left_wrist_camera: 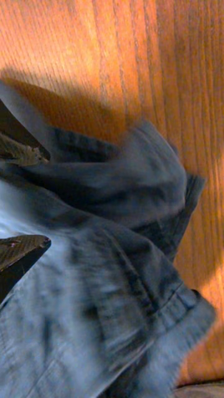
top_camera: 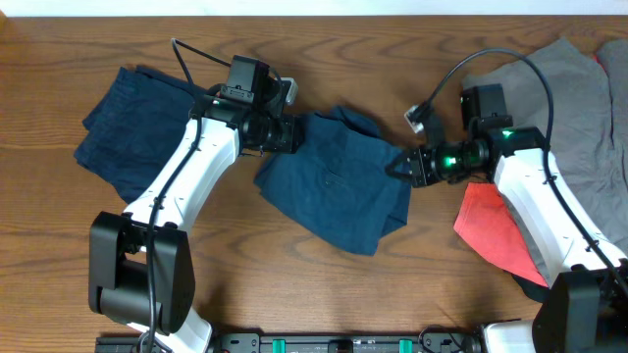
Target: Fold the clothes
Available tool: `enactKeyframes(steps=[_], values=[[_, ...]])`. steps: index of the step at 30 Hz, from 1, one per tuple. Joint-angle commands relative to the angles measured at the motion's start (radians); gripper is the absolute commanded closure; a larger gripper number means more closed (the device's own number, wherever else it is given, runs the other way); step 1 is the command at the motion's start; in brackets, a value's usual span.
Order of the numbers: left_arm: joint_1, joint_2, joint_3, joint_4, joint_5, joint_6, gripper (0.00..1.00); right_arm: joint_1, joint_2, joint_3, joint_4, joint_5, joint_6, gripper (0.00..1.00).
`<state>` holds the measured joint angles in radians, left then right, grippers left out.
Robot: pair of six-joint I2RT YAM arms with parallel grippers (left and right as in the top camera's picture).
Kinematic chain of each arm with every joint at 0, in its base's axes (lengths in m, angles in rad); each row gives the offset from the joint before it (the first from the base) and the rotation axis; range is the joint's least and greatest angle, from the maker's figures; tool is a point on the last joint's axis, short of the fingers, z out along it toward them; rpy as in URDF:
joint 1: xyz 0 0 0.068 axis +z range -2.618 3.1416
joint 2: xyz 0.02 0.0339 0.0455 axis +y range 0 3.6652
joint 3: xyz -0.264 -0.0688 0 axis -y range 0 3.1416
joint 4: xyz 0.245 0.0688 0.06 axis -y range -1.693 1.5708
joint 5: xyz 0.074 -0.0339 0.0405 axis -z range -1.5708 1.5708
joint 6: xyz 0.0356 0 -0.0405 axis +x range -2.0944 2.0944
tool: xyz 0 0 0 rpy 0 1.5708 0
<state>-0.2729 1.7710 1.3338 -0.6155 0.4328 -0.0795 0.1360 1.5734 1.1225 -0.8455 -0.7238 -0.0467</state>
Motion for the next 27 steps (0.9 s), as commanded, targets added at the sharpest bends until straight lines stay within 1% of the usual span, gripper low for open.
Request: enactKeyframes(steps=[1, 4, 6, 9, 10, 13, 15, 17, 18, 19, 20, 21, 23, 24, 25, 27], values=[[-0.021, 0.016, 0.012, 0.013, -0.015, -0.008, 0.61, 0.018, -0.003, 0.001, -0.051, 0.279, 0.137, 0.99], [-0.042, 0.032, 0.012, 0.026, -0.015, -0.008, 0.61, 0.022, -0.002, 0.001, -0.075, 0.483, 0.238, 0.99], [-0.053, 0.043, 0.012, 0.035, -0.016, -0.008, 0.61, 0.022, -0.002, 0.001, -0.065, 0.555, 0.264, 0.99], [-0.056, 0.062, 0.012, 0.042, -0.015, -0.008, 0.61, 0.022, -0.001, 0.001, -0.040, 0.582, 0.264, 0.98], [-0.056, 0.067, 0.011, 0.041, -0.015, -0.008, 0.61, 0.022, 0.000, 0.000, -0.032, 0.582, 0.263, 0.95], [-0.058, 0.078, 0.012, 0.042, -0.015, -0.008, 0.61, 0.022, 0.008, -0.008, -0.027, 0.583, 0.264, 0.93], [-0.061, 0.084, 0.012, 0.044, -0.015, -0.008, 0.60, 0.022, 0.017, -0.018, -0.033, 0.614, 0.297, 0.91], [-0.061, 0.089, 0.012, 0.050, -0.015, -0.008, 0.53, 0.022, 0.029, -0.033, -0.042, 0.680, 0.361, 0.91], [-0.061, 0.091, 0.012, 0.055, -0.015, -0.008, 0.50, 0.022, 0.034, -0.043, -0.050, 0.726, 0.402, 0.80], [-0.061, 0.092, 0.012, 0.058, -0.015, -0.008, 0.45, 0.021, 0.037, -0.052, -0.060, 0.772, 0.450, 0.58], [-0.061, 0.092, 0.012, 0.061, -0.015, -0.008, 0.40, 0.021, 0.038, -0.058, -0.069, 0.801, 0.491, 0.49], [-0.061, 0.093, 0.012, 0.065, -0.015, -0.008, 0.36, 0.020, 0.038, -0.065, -0.075, 0.814, 0.526, 0.48], [-0.061, 0.093, 0.011, 0.077, -0.015, -0.004, 0.29, 0.021, 0.038, -0.066, -0.074, 0.813, 0.529, 0.49], [-0.061, 0.093, 0.012, 0.085, -0.016, 0.000, 0.28, 0.020, 0.038, -0.066, -0.075, 0.813, 0.529, 0.48], [-0.060, 0.093, 0.012, 0.094, -0.015, 0.002, 0.25, 0.020, 0.038, -0.066, -0.078, 0.809, 0.529, 0.48], [-0.061, 0.093, 0.012, 0.111, -0.015, 0.003, 0.23, 0.020, 0.037, -0.064, -0.090, 0.796, 0.534, 0.47]])
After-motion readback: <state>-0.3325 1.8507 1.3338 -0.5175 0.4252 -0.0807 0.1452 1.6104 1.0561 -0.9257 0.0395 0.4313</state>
